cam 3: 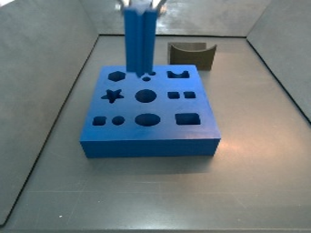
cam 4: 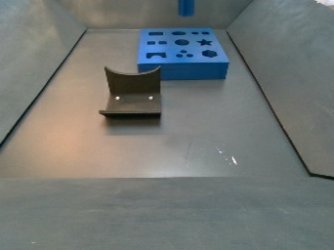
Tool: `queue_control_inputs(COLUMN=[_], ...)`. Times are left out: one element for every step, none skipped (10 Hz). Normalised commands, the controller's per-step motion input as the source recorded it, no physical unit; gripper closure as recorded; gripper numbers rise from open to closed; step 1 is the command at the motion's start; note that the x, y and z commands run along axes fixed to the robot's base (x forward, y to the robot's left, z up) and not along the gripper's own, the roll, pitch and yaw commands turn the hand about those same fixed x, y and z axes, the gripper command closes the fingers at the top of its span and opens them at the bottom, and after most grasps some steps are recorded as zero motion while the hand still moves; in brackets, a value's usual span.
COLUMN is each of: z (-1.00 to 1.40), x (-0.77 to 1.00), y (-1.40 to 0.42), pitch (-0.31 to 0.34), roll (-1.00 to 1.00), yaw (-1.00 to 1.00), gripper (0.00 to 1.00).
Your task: Insert the star object.
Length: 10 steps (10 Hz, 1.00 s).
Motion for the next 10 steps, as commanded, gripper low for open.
queue_control_inputs(z=[-0.77,-0.66,-0.59,-0.56,-0.54,-0.46,-0.37,-0.23,-0.26,-0.34], x=[-0.28,-0.23,-0.23,-0.26,-0.25,-0.21,-0.16,-0.07,-0.03,-0.07], y=[0.07,0.00,0.00,0.00,0.00,0.00,0.03,0.09,0.11,0.15], pitch=[-0.053,-0.049,-0.044,-0.044,-0.040,-0.031,-0.020,0.000,0.000,-0.013], roll=[0.13,0.05,0.00,0.00,0.00,0.00,0.00,0.01,0.09,0.22], yaw=[-0.09,-0.12,-0.13,-0.17,-0.17,-0.15,-0.12,0.00,0.14,0.25], gripper=[1.00,1.00,1.00,1.00,1.00,1.00,1.00,1.00,1.00,1.00])
